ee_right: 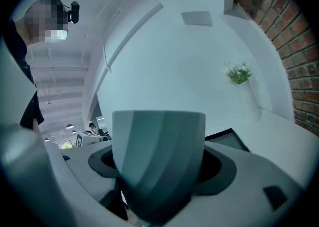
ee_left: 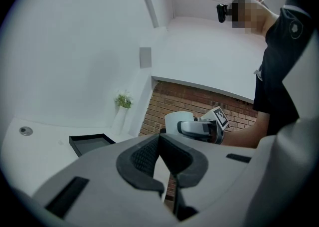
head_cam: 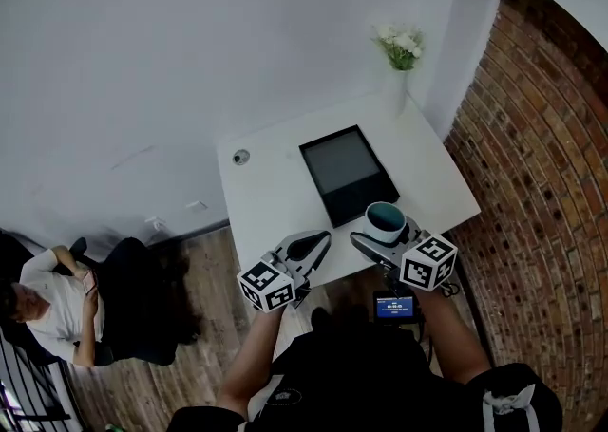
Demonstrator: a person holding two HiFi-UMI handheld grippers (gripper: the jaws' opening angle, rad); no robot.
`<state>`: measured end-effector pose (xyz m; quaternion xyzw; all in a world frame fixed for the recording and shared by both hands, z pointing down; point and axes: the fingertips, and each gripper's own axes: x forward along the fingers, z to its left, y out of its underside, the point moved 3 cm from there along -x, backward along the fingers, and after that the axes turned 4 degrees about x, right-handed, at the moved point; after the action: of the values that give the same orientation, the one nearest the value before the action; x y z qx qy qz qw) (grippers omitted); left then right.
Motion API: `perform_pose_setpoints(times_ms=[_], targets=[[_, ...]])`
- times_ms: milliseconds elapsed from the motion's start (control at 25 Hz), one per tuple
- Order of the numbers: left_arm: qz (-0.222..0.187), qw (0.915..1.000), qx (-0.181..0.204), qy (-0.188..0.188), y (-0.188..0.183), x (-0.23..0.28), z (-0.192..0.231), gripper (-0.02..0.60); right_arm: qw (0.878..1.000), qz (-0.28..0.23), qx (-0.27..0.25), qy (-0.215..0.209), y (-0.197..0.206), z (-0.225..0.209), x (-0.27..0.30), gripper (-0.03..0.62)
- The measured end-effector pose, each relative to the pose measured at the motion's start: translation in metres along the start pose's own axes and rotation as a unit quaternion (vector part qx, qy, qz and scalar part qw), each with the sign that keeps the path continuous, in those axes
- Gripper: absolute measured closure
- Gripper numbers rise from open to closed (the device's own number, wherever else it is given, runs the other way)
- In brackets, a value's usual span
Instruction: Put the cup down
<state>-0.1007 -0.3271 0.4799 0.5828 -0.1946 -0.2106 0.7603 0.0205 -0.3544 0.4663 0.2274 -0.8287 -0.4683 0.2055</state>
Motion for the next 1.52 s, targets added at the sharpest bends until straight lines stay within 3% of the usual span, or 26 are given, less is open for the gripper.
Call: perform_pose_setpoints(times_ms=[960, 1360, 1520], targets=[[0.012, 0.9999, -0.004, 0.001, 0.0, 0.005, 0.019, 0.574, 1.0, 0.011, 0.005, 0.003, -0.001, -0.018, 0.017, 0.195], [0.023, 0.9991, -0.013, -0.034, -0.001, 0.001, 0.032, 0.574, 0.999, 0.04, 0.005, 0.003, 0.006, -0.086, 0.073, 0.195], [0.026, 0.9977, -0.025, -0.058, 0.002, -0.006, 0.038, 0.574, 0.997, 0.072, -0.021, 0.004, 0.021, -0.113, 0.112, 0.195]])
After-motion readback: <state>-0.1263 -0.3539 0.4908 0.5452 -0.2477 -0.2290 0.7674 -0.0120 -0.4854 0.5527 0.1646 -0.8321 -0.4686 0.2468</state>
